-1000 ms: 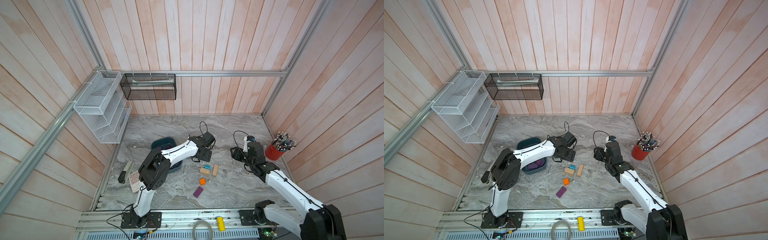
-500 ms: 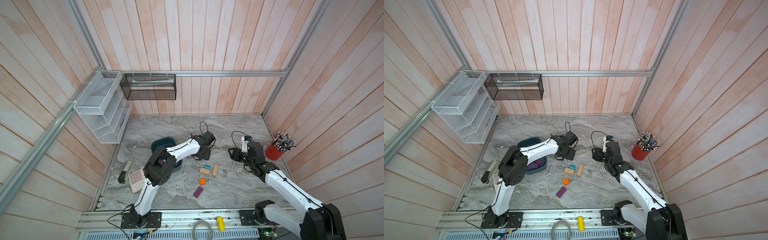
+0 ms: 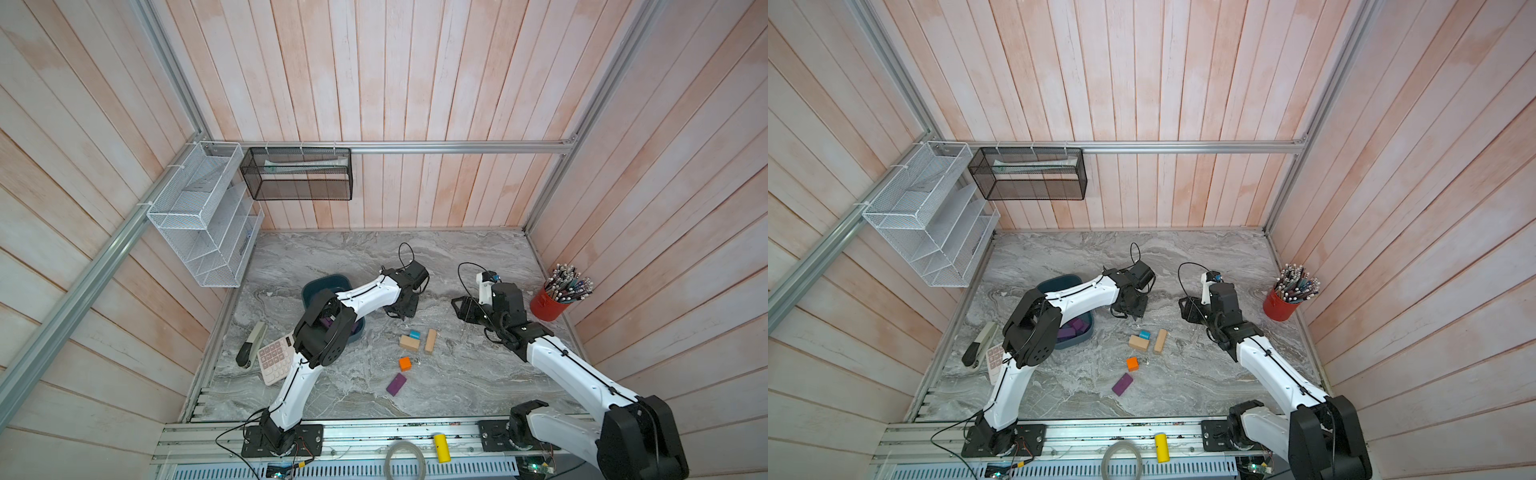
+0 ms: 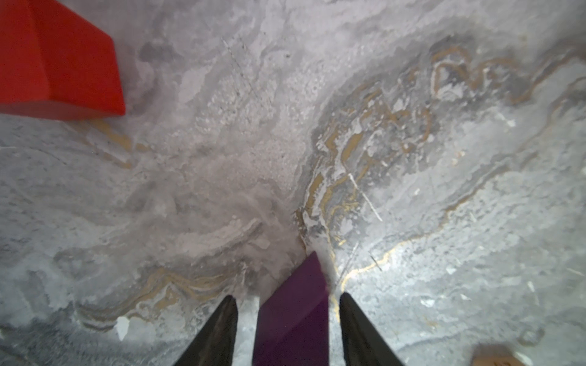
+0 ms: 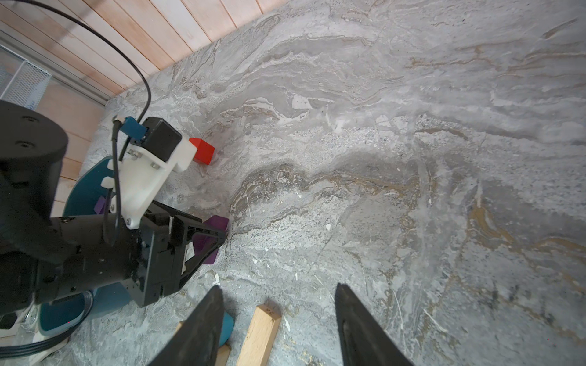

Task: Pick purple bricks into the storage bin
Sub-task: Pick up the building block from the center of the board, then place the building block in the storage box.

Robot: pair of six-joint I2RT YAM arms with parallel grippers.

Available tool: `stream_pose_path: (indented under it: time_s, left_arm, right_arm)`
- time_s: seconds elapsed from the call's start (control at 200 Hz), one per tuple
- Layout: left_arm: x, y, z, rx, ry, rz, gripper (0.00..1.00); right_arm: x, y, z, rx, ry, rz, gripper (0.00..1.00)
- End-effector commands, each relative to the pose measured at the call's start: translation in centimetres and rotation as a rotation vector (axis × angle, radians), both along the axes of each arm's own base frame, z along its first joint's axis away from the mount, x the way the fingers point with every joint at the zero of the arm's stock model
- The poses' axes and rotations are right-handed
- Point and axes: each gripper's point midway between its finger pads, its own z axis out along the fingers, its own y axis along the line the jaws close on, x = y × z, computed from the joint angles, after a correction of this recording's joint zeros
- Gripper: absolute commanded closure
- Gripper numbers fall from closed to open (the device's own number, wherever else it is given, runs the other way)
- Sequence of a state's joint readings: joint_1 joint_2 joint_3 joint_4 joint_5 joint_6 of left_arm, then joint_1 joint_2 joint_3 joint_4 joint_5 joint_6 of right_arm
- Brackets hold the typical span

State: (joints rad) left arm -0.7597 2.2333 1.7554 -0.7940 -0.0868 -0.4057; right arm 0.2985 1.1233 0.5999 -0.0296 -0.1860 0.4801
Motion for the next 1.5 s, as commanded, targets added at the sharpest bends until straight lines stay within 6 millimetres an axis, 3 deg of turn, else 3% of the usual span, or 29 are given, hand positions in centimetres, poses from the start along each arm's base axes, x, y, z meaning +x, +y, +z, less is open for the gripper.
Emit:
stream_pose_path:
  time_s: [0.0,0.355,0.66,1.07,1.245,1.495]
  left_arm:
    - [0.1,0.0,-0.4,0.013,0.005,-0.010,0.51]
    - [0.1,-0.1,0.5,0.007,-0.002,-0.022,0.76]
    - [0.3,0.0,3.9,-0.020,-0.046,-0.030,0.76]
    - [0.0,2.9,9.4,-0.030,-0.113,0.010,0.76]
    - [-0.3,5.5,11.6,-0.040,-0.132,0.055,0.76]
    - [-1.6,10.3,13.4,-0.029,-0.137,0.138,0.76]
  right_arm:
    - [0.3,0.3,0.4,0.005,-0.017,0.020,0.42]
    - [0.6,0.2,1.0,-0.009,-0.035,0.017,0.42]
    - [0.7,-0.1,1.1,-0.028,-0.033,0.008,0.42]
    - [0.9,-0.3,2.2,-0.074,-0.057,0.005,0.42]
    - [0.8,1.8,2.6,-0.142,-0.078,0.057,0.42]
    - [0.2,7.5,3.6,-0.215,-0.135,0.207,0.42]
